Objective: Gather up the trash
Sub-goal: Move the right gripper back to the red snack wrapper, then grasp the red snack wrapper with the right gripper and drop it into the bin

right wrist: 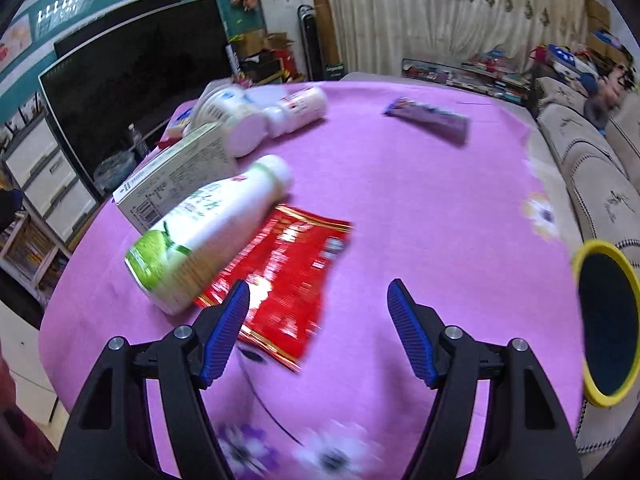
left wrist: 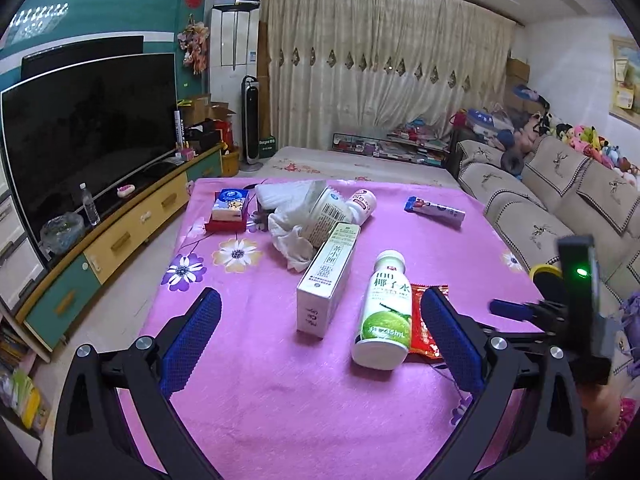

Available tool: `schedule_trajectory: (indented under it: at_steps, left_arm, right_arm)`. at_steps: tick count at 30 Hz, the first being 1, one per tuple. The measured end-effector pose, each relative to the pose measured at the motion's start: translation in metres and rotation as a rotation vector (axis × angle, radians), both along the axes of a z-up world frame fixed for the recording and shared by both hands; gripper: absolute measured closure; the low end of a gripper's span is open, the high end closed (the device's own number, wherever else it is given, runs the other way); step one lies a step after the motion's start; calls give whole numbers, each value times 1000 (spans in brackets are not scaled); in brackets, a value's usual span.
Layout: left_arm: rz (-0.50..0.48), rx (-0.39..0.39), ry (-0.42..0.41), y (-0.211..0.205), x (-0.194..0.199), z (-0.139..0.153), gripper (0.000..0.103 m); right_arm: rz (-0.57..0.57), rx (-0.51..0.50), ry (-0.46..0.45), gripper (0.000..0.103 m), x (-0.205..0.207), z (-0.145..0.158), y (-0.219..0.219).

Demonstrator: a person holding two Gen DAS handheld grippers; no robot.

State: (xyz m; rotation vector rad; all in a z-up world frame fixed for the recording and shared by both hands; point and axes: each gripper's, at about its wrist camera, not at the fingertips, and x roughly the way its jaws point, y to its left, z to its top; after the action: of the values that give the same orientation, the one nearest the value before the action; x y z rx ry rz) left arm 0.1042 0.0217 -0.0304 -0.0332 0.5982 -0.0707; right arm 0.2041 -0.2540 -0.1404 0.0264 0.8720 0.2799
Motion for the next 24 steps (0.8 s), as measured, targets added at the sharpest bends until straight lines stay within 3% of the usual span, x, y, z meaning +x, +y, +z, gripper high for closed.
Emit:
schedule_trajectory:
  at_steps: [9, 18, 21, 23, 24]
  left_arm:
    - [-2, -11, 19, -2, 4, -9, 5]
    - [-3, -13, 29, -3, 9, -15, 5]
    - [-7, -15, 30, -5, 9, -16, 5]
    - [-8, -16, 31, -6, 9, -17, 5]
    - [-8, -16, 31, -7, 9, -18, 5]
  right_arm:
    - [-38, 24, 75, 30, 23, -16, 24]
    - [-48, -81, 71, 31, 29, -25, 40]
    - [-54, -124, 47, 59, 24, -24, 40]
    - [-57, -124, 43, 91, 22, -24, 36]
    - [-56, -99, 46, 96, 22, -23, 31]
